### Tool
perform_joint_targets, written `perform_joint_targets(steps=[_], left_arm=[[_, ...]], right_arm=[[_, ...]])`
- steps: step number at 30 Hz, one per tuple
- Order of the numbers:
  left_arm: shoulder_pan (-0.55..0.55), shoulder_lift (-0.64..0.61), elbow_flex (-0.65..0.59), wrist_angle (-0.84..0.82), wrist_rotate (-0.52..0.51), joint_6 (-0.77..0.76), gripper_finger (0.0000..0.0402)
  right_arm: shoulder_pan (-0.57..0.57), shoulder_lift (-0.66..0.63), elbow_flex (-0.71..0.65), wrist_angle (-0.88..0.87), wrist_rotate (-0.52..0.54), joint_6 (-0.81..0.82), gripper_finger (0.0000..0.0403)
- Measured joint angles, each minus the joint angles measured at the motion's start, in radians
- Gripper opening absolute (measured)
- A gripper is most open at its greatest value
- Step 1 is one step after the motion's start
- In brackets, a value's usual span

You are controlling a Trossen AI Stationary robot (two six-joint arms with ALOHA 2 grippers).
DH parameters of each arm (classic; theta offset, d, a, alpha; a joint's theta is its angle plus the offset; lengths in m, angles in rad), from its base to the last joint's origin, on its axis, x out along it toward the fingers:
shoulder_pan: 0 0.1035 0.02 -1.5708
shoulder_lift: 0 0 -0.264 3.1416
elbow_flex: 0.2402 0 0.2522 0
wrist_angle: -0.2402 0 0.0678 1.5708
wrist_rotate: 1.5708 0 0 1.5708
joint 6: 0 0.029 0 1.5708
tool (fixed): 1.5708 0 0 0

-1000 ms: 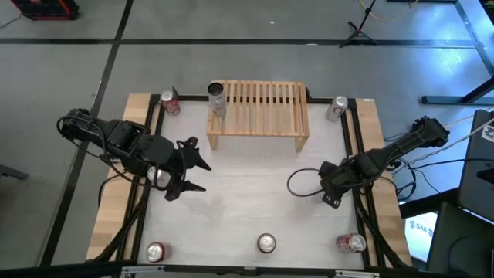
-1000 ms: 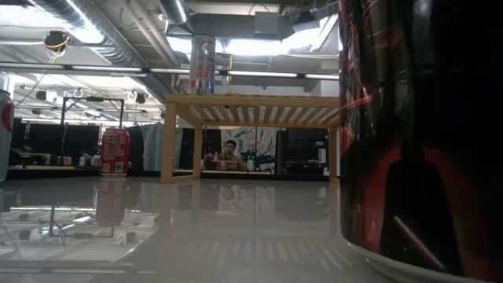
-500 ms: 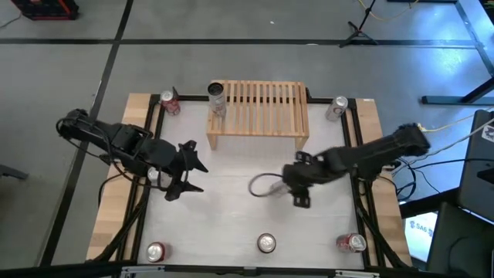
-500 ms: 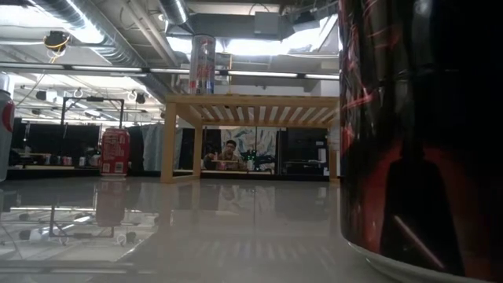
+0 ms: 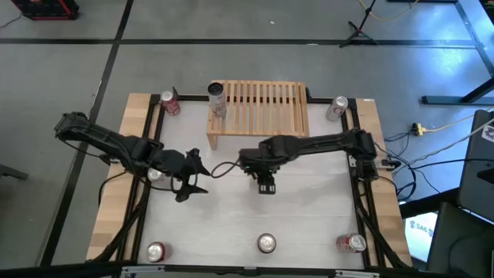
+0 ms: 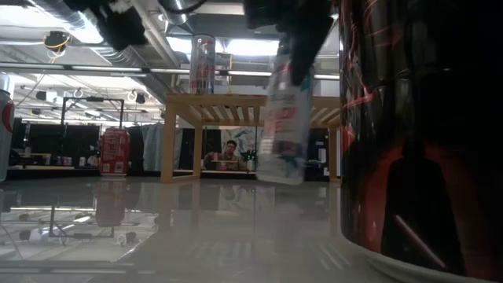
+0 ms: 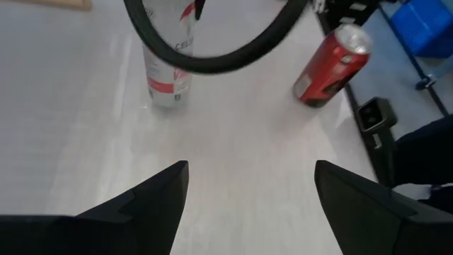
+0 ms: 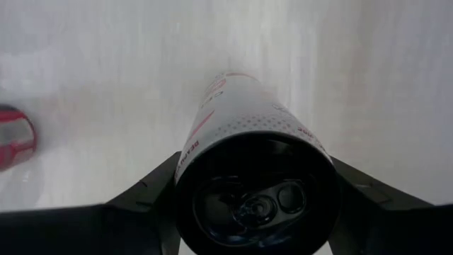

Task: Place canned beverage on shelf
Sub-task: Put the white soda can on the shelf

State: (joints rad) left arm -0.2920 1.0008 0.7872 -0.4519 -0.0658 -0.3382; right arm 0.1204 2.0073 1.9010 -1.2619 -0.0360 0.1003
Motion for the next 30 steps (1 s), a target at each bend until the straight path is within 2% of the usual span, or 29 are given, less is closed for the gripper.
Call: perform_joint_targets(steps=[8, 14, 22, 30], left_arm=[[0.002, 0.0, -0.02, 0.008, 0.002, 0.006, 0.0296], [0.002, 0.0, -0.02, 0.008, -0.029, 0.027, 0.0296], [0.002, 0.0, -0.02, 0.021, -0.029, 0.061, 0.0296], [0.002, 0.009, -0.02, 0.072, -0.03, 0.06, 0.0296]], right_arm=[[0.005, 0.05, 0.05, -0.016, -0.035, -0.084, 0.0231], [0.003, 0.053, 0.05, 0.0, -0.008, -0.106, 0.0232], [0.004, 0.052, 0.05, 0.026, -0.01, -0.104, 0.03], [0.004, 0.035, 0.055, 0.023, -0.029, -0.048, 0.0314]])
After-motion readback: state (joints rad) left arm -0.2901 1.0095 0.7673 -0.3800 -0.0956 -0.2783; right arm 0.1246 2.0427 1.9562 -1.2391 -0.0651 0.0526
